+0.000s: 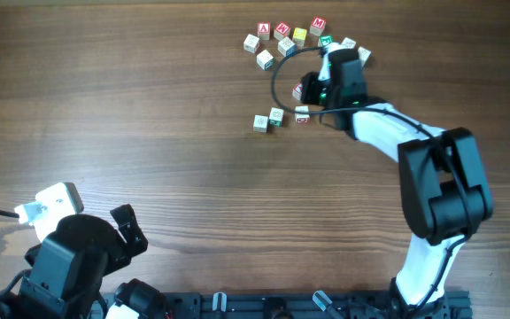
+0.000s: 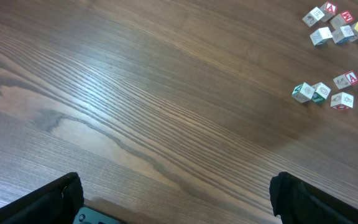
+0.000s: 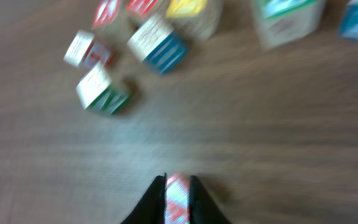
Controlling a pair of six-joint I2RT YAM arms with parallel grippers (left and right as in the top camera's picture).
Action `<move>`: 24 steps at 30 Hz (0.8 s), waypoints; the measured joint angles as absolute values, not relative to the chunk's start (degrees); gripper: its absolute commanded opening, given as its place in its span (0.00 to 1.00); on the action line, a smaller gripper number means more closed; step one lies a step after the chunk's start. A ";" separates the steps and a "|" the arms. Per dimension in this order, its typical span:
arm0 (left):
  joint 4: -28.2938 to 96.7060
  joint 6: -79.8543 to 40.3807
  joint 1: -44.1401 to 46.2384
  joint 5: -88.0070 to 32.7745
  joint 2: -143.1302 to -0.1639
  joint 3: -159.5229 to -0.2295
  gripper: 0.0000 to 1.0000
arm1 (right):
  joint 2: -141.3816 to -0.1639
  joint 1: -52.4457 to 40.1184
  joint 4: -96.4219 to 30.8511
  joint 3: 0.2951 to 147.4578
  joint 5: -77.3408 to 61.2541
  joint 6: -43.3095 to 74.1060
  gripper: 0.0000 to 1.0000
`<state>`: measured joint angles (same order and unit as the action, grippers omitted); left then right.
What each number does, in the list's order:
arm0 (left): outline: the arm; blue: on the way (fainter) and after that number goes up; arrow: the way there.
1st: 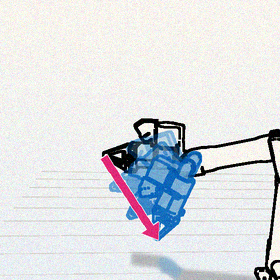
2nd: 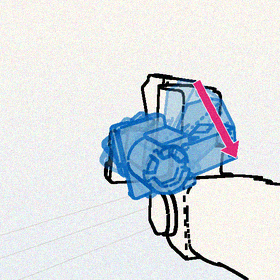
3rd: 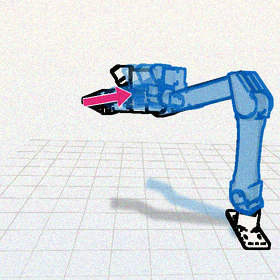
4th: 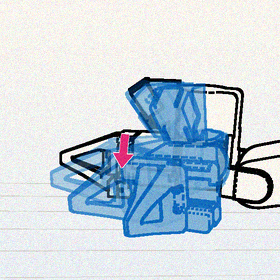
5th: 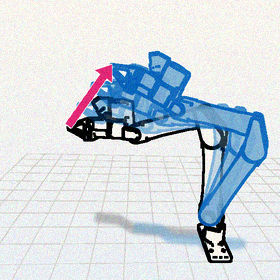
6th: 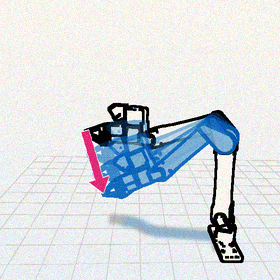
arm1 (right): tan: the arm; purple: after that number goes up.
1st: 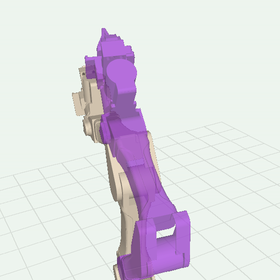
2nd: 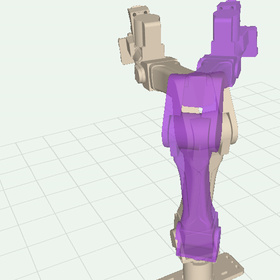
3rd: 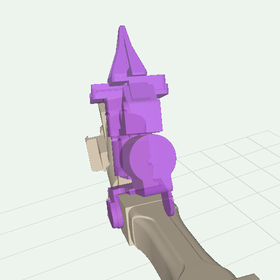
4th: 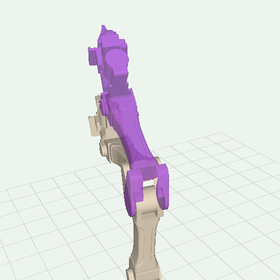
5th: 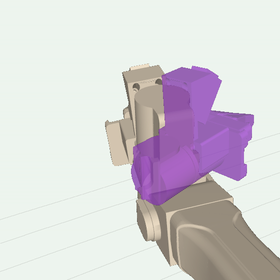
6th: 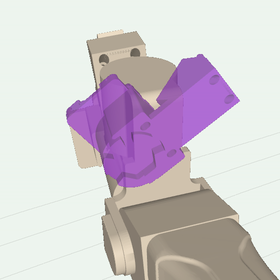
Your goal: Form a horizontal line
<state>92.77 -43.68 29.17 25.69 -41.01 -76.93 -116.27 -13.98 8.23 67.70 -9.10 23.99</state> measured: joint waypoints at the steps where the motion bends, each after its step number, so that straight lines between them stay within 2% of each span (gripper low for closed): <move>1: 92.77 -43.68 29.17 25.69 -41.01 -76.93 1.00 | -116.27 -12.86 8.27 67.77 -10.31 23.11 0.04; 4: 92.79 -43.66 29.17 25.71 -41.01 -76.93 1.00 | -116.27 -11.97 6.59 69.01 -15.07 20.64 0.04; 9: 92.77 -43.66 29.17 25.71 -41.01 -76.93 1.00 | -116.27 -15.81 1.87 70.70 -24.05 19.55 0.04; 11: 92.77 -43.66 29.17 25.71 -41.01 -76.93 1.00 | -116.29 -16.97 -3.92 70.76 -23.53 21.21 0.04; 24: 92.77 -43.66 29.17 25.69 -41.01 -76.93 1.00 | -119.94 -16.71 -7.92 77.41 -17.28 21.32 0.04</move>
<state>92.77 -43.66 29.17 25.69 -41.01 -76.93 -119.94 -16.71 -7.92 77.41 -17.28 21.32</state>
